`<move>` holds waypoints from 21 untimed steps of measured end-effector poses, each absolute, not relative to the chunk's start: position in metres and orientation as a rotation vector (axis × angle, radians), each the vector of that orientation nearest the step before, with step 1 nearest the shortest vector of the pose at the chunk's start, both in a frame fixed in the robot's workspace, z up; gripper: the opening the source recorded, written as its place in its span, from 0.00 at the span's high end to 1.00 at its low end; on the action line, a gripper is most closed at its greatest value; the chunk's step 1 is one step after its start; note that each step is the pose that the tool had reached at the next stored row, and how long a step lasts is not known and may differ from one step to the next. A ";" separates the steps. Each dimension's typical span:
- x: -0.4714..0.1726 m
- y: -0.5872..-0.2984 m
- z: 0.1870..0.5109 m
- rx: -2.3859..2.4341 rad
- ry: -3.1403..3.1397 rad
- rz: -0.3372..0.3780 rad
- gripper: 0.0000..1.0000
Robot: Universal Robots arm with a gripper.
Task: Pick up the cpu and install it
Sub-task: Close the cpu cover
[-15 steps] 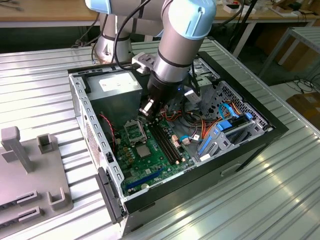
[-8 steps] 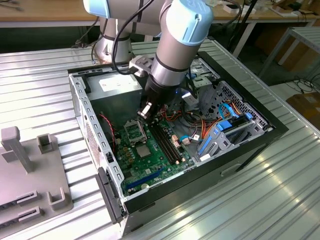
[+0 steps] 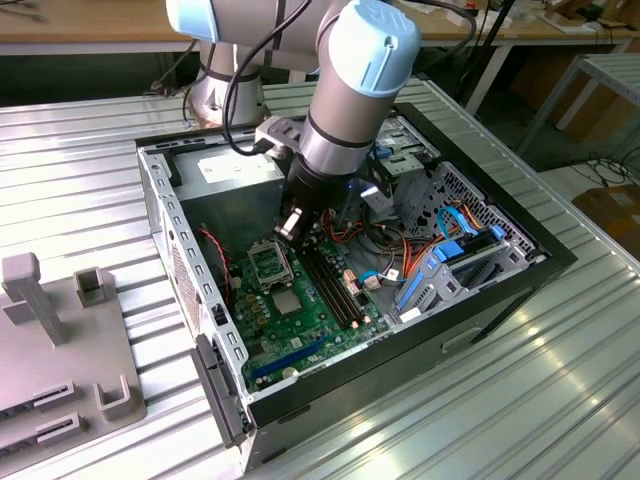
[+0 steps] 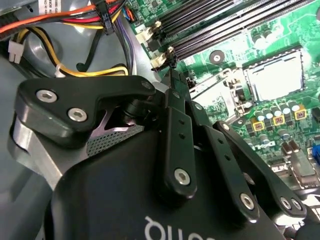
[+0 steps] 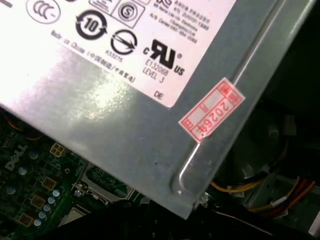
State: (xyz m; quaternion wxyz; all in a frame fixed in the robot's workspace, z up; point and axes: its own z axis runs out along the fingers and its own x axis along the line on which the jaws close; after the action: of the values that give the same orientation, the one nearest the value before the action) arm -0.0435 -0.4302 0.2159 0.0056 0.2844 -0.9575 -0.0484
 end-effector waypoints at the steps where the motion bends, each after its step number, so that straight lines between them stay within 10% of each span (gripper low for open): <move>1: -0.044 -0.429 0.214 0.893 -2.997 -0.151 0.89; 21: -0.048 -0.426 0.209 1.011 -2.961 -0.160 0.89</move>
State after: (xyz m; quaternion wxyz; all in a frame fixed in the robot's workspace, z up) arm -0.0478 -0.4260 0.2095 0.0045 0.3228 -0.9451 -0.0511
